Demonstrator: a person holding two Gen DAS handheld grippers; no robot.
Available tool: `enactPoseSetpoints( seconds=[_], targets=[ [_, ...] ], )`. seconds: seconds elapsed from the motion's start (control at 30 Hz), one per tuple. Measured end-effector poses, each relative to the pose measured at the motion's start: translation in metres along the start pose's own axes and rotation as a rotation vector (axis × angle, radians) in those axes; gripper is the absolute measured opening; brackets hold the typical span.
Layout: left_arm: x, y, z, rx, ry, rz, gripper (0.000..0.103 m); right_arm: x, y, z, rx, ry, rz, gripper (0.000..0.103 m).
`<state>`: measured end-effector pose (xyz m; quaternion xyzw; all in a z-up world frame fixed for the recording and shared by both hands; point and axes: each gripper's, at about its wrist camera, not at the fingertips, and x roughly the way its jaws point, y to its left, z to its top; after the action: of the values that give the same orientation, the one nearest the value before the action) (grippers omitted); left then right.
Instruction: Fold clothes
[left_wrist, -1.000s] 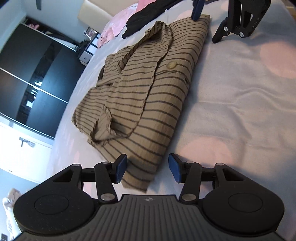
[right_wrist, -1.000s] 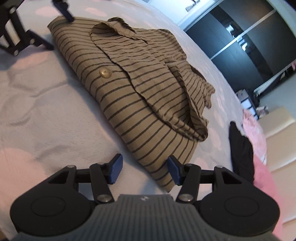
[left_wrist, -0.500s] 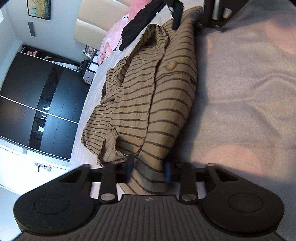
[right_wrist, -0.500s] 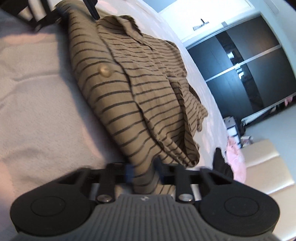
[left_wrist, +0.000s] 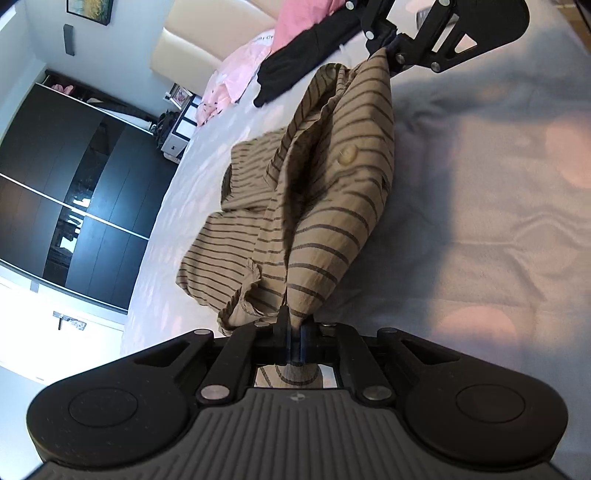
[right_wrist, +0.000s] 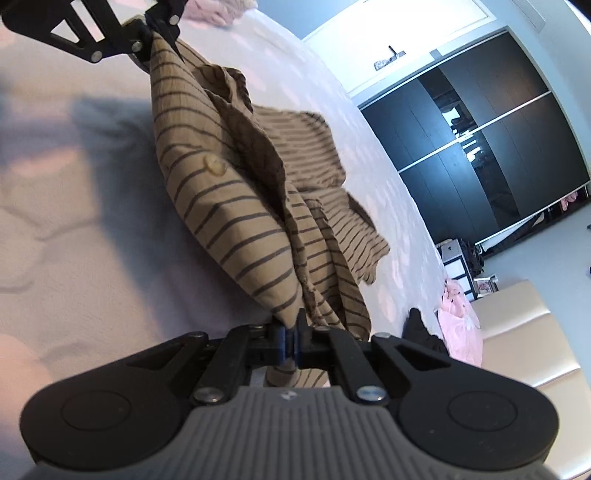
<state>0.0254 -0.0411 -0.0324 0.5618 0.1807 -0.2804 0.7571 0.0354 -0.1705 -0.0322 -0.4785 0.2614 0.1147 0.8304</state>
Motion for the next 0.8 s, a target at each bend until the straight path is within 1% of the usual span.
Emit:
enactPoseSetpoints(
  seconds=[0.2, 0.33, 0.47, 0.57, 0.67, 0.8],
  targets=[
    [-0.041, 0.005, -0.006, -0.020, 0.021, -0.050, 0.002, -0.048, -0.003, 0.006, 0.011, -0.001, 0.071, 0.004],
    [-0.072, -0.003, -0.012, -0.002, 0.018, -0.081, 0.002, -0.081, 0.005, 0.005, -0.008, 0.006, 0.117, 0.004],
    [-0.094, -0.016, -0.018, -0.012, 0.002, -0.119, 0.002, -0.106, 0.013, -0.004, -0.004, 0.034, 0.185, 0.004],
    [-0.103, -0.032, -0.021, -0.006, 0.009, -0.163, 0.002, -0.120, 0.025, -0.010, -0.024, 0.061, 0.231, 0.004],
    [-0.104, -0.044, -0.022, -0.020, 0.017, -0.235, 0.002, -0.125, 0.038, -0.015, -0.051, 0.084, 0.276, 0.004],
    [-0.103, -0.061, -0.025, 0.018, 0.034, -0.271, 0.002, -0.124, 0.051, -0.021, -0.080, 0.105, 0.314, 0.004]
  ],
)
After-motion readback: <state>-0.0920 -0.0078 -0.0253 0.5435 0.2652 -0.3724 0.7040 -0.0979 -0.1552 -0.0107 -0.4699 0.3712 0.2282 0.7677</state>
